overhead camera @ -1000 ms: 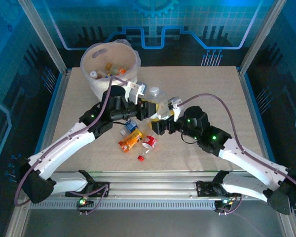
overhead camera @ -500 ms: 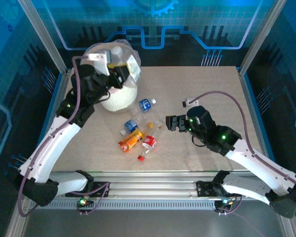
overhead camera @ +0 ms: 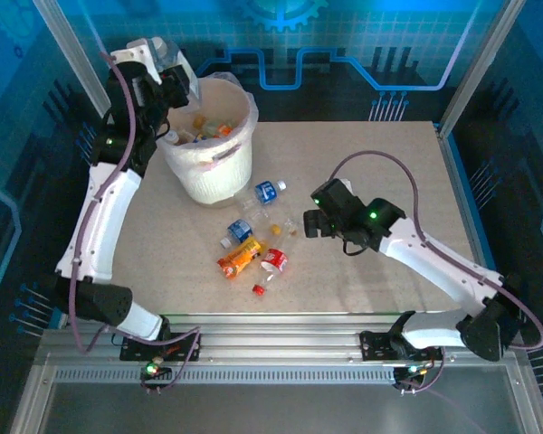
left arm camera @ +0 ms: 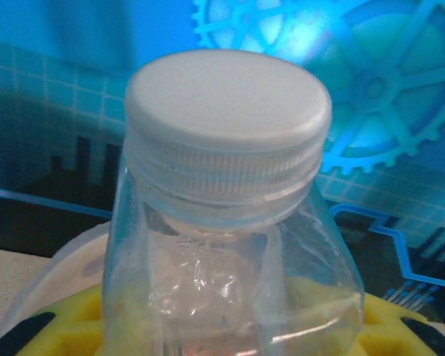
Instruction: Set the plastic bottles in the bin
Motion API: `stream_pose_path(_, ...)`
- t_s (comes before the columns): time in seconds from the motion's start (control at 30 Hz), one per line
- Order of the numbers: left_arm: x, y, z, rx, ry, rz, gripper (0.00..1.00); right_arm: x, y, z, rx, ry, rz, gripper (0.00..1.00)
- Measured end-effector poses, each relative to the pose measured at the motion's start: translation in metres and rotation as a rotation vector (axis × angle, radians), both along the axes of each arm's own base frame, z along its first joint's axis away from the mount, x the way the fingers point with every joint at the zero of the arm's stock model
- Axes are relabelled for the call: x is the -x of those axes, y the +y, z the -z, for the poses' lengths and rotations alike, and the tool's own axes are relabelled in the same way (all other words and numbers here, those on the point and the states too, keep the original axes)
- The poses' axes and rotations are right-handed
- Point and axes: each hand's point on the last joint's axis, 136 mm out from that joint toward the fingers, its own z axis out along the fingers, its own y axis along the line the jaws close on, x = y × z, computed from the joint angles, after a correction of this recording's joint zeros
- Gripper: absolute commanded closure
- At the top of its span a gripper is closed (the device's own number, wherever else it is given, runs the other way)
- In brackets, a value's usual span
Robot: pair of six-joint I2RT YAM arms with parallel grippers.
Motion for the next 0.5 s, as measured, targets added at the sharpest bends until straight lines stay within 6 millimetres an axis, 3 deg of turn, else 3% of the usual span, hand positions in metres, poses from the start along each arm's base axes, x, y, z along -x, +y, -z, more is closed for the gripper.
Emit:
stream_pose_path(0.2,-0.029,0.016,0.035,0.013,0.114,-0.025,0.77,0.003,0.003,0.022,0.038,0.105,0.019,0.0)
stream_pose_path(0.5,-0.064,0.012,0.098,0.066,0.286,0.033,0.77,0.006,0.005,0.026,0.009,0.138,0.026,0.0)
